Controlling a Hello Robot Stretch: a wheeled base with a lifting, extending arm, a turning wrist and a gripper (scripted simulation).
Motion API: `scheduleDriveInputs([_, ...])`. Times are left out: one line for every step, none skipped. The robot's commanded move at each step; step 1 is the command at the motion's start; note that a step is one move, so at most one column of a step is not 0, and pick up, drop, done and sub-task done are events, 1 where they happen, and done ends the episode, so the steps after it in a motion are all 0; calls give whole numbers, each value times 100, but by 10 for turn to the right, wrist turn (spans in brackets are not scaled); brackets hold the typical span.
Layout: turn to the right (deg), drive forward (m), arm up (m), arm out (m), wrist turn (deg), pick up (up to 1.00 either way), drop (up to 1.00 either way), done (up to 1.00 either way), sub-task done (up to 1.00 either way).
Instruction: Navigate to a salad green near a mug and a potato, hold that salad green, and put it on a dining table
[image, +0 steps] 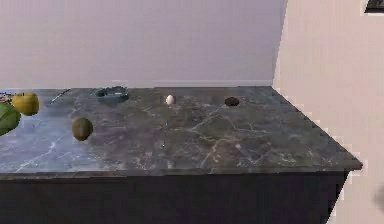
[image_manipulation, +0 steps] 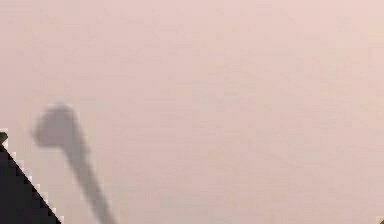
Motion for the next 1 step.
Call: scheduleDriveInputs([-450,0,0,0,0,0,0,0,0])
